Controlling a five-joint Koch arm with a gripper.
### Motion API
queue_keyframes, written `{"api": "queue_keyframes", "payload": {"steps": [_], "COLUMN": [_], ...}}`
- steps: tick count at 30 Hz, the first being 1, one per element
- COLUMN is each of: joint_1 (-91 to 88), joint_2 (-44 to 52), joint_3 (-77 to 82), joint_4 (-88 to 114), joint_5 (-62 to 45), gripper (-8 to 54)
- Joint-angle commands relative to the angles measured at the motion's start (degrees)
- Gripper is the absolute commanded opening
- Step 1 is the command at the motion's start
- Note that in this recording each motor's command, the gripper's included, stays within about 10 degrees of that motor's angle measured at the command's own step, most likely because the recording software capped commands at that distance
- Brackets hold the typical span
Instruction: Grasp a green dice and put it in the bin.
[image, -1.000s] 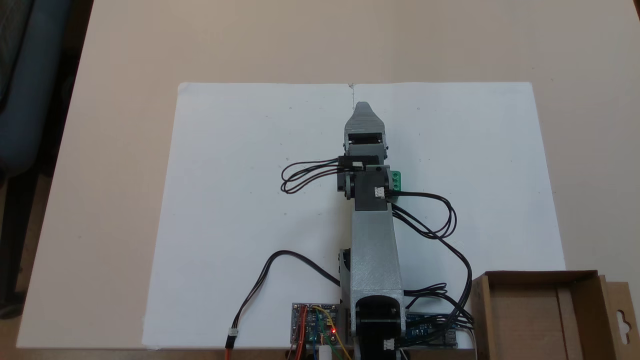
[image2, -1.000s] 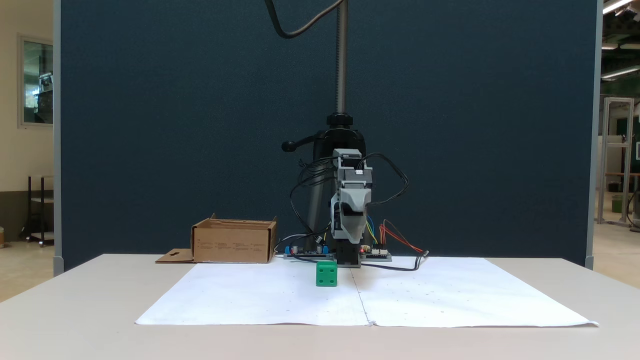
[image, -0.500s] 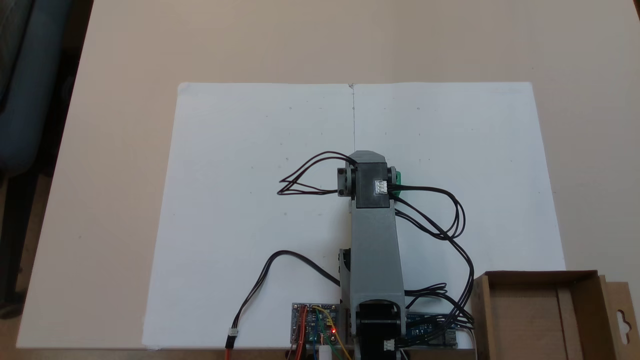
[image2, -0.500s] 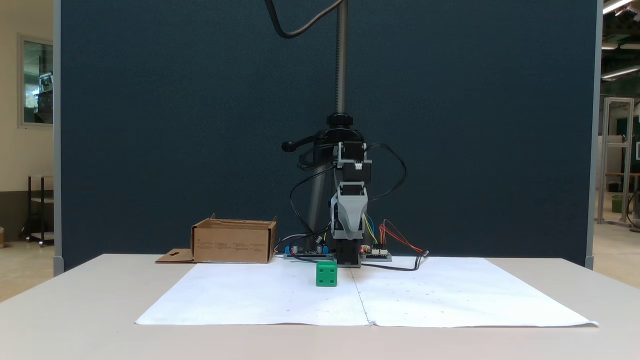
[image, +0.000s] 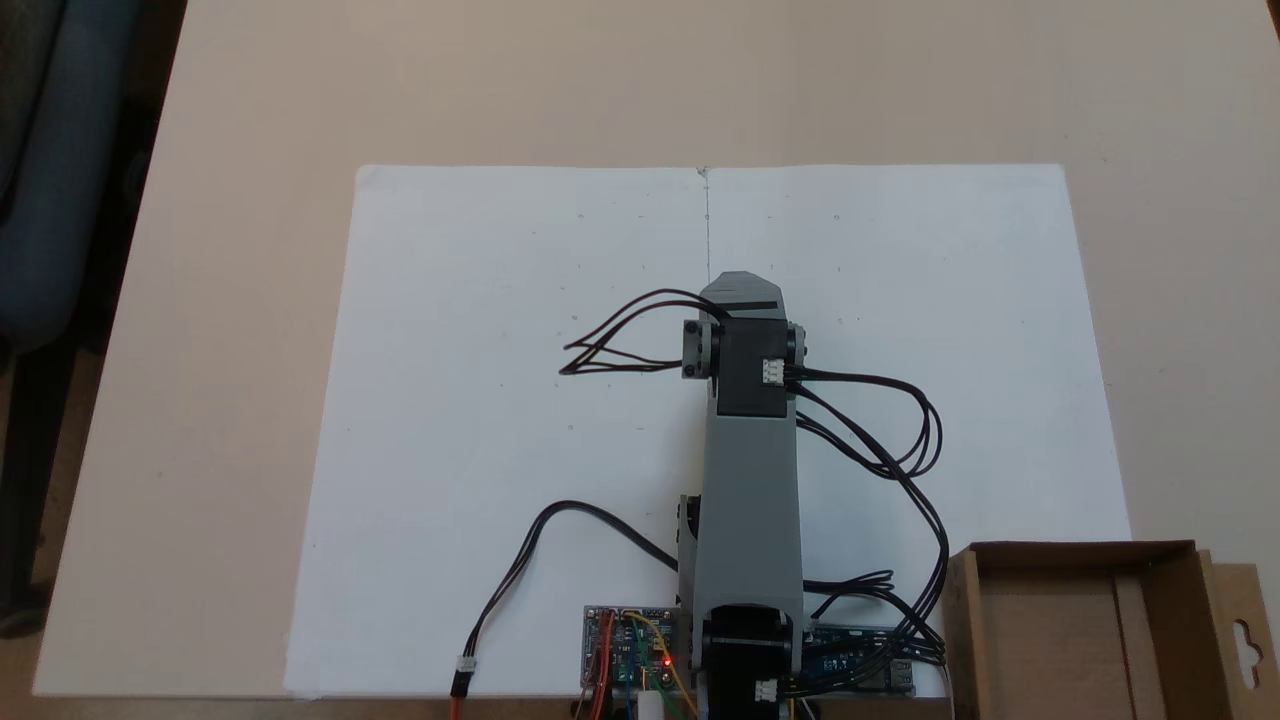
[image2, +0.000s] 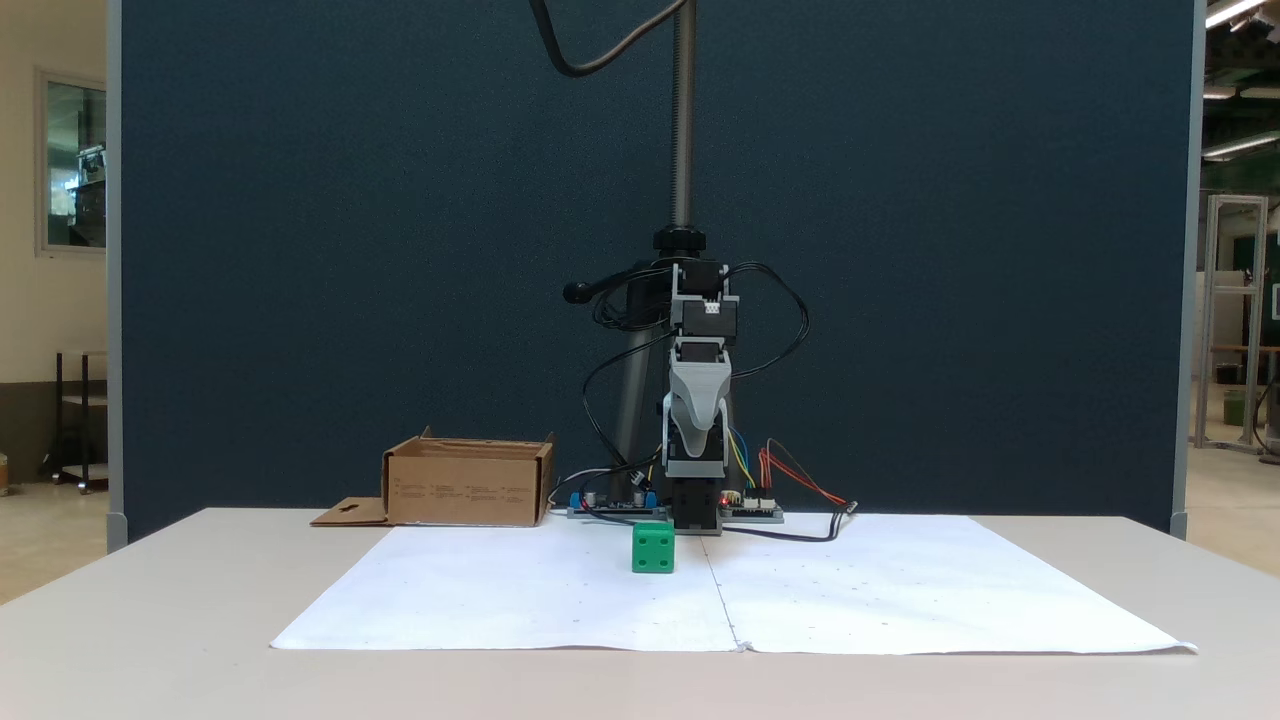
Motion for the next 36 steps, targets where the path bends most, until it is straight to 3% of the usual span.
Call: {"api": "queue_keyframes", "payload": {"steps": [1,8,14,36], "joint_1": [1.14,8.96,13.45,21.62], "joint_2": [3.25,-8.26,-10.46,-8.79], "joint_3": [-4.83,-11.07,-13.27,-14.68], "joint_4": [3.08,5.8,10.81,22.06], "joint_5": [-8.0,-12.92,-14.94,-15.73], "gripper": [42.9,43.0,43.3,44.1]}}
